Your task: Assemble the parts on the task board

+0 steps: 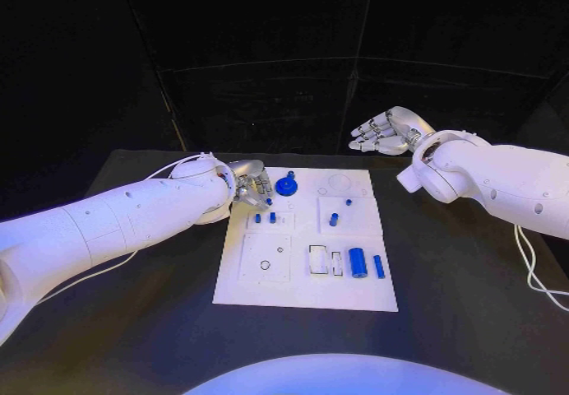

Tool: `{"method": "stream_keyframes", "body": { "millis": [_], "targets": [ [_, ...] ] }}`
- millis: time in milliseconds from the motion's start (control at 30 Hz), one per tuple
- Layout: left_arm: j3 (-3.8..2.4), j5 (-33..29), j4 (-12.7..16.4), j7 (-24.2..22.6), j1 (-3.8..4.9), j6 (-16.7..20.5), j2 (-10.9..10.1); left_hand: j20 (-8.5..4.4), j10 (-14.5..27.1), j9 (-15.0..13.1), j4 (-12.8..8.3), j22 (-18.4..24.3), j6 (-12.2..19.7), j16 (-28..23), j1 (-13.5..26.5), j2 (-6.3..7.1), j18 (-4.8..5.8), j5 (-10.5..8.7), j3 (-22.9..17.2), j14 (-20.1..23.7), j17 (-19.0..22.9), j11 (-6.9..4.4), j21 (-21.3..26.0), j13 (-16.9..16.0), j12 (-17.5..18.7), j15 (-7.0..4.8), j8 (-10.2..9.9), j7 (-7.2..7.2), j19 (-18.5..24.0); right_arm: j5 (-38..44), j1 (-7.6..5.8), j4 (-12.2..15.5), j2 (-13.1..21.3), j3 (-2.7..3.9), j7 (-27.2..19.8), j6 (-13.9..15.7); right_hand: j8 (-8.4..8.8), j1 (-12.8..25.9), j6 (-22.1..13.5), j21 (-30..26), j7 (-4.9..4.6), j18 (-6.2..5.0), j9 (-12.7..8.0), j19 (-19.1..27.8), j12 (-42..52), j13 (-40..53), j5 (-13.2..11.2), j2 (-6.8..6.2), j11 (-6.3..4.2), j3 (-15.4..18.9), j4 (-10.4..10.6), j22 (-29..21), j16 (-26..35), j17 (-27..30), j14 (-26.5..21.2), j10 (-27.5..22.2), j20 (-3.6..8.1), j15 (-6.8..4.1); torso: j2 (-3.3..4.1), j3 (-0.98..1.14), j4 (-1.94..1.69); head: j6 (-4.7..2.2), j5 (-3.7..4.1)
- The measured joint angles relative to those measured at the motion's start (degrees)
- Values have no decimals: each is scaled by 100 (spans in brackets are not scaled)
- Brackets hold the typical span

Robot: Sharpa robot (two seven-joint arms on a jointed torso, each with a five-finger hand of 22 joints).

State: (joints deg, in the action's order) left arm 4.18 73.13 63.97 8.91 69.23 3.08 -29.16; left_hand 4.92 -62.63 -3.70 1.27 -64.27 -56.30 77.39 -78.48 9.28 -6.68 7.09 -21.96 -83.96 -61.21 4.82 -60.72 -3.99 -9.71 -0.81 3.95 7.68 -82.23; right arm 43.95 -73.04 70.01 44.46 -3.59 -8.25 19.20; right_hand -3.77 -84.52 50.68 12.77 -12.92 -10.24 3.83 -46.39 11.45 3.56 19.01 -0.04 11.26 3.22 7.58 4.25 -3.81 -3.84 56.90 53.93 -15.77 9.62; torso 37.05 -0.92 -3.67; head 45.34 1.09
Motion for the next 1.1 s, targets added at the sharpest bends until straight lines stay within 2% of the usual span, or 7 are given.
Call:
{"method": "stream_keyframes", "body": {
  "millis": [167,267,433,600,800,900,1100],
  "targets": [
    [-3,-20,59,-21,0,58,-109,0,0,0,0,6,0,0,0,0,0,0,0,-21,2,0,9,0,21,21,0,0,0,92,9,-48,7,0,39,-17,0,-25,0,-43,0,0,0,-56,0,0,0,24,-3,-10,-89,-17,-54,7,91,3,-6,-43,-3,0,0,-15,3],
    [-27,-48,120,-40,-2,101,-222,0,0,-3,0,11,0,0,0,0,0,0,0,-21,3,0,9,-1,21,21,0,0,0,187,11,-82,23,0,68,-22,-38,-84,84,-57,4,-1,4,-272,14,0,-42,84,-103,-37,-180,-10,-159,-4,349,103,48,-121,-5,0,0,-23,5],
    [-118,-214,267,-115,10,208,-488,19,0,-18,0,37,-65,0,0,0,0,0,0,-21,25,0,53,-20,21,21,1,21,19,497,12,-41,137,0,124,-23,-156,-218,427,198,171,0,29,-865,189,15,-136,167,-319,-187,-329,96,-444,-154,1134,621,307,-438,-9,2,-7,-41,6],
    [-156,-665,483,-281,73,410,-842,19,-137,-33,0,50,-210,0,21,-35,0,0,-1,-21,-32,-14,78,-52,-18,21,51,63,19,1050,13,181,343,0,224,-28,-266,-329,852,727,348,0,51,-1633,273,58,-196,63,-566,-352,-427,357,-862,-490,2147,1304,706,-769,-14,3,-18,-51,10],
    [-166,-1817,775,-776,119,759,-1244,52,-281,-47,0,479,-383,-157,-65,-133,1,0,-52,77,281,-9,634,-80,-85,70,121,93,240,1993,16,573,616,-1,416,-78,-266,-316,1047,1474,452,-1,33,-2219,63,59,-200,-1,-718,-467,-475,776,-1643,-1087,2716,1622,1066,-973,-21,2,-25,-75,136],
    [-164,-2450,910,-1040,121,848,-1375,57,-311,-43,16,866,-402,-375,-35,-161,-136,0,-68,277,678,-21,1128,-91,-96,65,121,112,460,2382,47,758,691,-1,509,-114,-187,-253,1086,1814,453,0,12,-2256,-126,59,-200,-65,-726,-571,-460,1006,-2193,-1491,2710,1672,1103,-980,-21,-1,-26,-97,204],
    [-136,-4271,1310,-1747,121,904,-1662,72,-351,-27,23,1481,-424,-779,-35,-161,-221,0,-76,615,1390,-21,1937,-108,-139,75,121,92,835,3309,240,1142,757,-8,764,-206,-47,-98,1086,2480,453,-1,12,-2220,-508,55,-200,-255,-673,-782,-346,1470,-3410,-2542,2713,1655,1139,-1015,-18,-1,-17,-132,372]
  ]
}}
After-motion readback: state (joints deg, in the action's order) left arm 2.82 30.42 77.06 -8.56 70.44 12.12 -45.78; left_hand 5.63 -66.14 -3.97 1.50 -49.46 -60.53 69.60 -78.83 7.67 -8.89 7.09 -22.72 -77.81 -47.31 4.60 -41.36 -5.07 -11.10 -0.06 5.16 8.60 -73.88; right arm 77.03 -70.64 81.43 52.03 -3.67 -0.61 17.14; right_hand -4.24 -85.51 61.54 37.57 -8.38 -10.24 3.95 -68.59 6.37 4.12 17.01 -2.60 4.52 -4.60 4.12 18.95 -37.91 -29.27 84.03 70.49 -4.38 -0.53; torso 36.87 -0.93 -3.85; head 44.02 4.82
